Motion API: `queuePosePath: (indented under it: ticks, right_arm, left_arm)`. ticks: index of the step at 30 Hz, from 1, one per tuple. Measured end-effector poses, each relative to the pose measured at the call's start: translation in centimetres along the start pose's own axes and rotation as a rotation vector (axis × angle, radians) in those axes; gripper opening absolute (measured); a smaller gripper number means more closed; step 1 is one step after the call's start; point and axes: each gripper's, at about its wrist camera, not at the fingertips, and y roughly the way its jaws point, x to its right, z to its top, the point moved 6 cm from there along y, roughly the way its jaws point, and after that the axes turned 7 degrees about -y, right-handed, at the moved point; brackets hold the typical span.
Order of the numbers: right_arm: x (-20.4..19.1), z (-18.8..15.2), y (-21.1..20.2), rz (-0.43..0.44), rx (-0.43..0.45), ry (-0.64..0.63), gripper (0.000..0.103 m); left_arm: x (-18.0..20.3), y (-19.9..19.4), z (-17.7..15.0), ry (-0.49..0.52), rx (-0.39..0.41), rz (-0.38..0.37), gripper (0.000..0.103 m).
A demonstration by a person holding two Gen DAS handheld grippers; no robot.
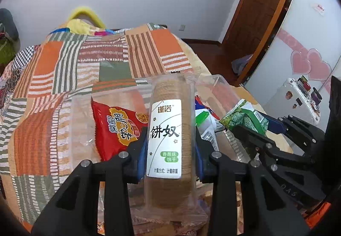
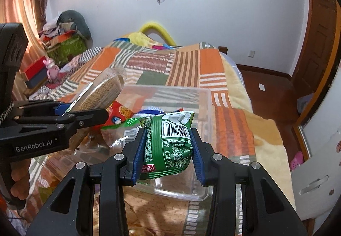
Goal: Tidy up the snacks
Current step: 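Carry the green packet and biscuit roll into the clear box and release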
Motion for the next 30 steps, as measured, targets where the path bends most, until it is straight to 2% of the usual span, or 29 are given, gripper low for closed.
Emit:
queuePosePath:
  ticks: [3, 7, 10, 12, 14, 17, 24, 30]
  right_arm:
    - [0.2, -0.3, 0.1, 0.002, -0.015, 0.000, 0.038]
    - [0.2, -0.3, 0.1, -0.007, -0.027, -0.005, 0.040]
    - [0.1, -0.3, 0.0, -0.003, -0.030, -0.008, 0.045]
    - [0.0, -0.3, -0.3, -0.007, -0.023, -0.004, 0.050]
    - [0.0, -0.3, -0.8, -0.007, -0.006, 0.000, 0.061]
    - [0.1, -0.1, -1.5, -0.011, 0.018, 0.005, 0.068]
    - [0.1, -0.3, -3.6, 0.012, 0.058, 0.007, 0.070]
    - [-0.1, -1.8, -5.2, 0.035, 0.068, 0.013, 0.073]
  left_arm:
    - [-0.4, 0.6, -0.2, -0.018, -0.017, 0.005, 0.037]
    - [-0.6, 0.1, -0.1, -0.009, 0.043, 0.036, 0.037]
    - [-0.5, -0.4, -0.2, 0.012, 0.050, 0.043, 0.038]
    - [-0.5, -0.8, -0.3, 0.028, 0.054, 0.052, 0.038]
    - [-0.5, -1.5, -0.6, 0.038, 0.064, 0.058, 0.039]
    - [-0.8, -2.4, -0.8, 0.040, 0.074, 0.056, 0.047]
    - [-1.4, -5.4, -2.3, 0.071, 0.097, 0.066, 0.058]
    - [-2.9, -7.5, -5.6, 0.079, 0.074, 0.066, 0.061]
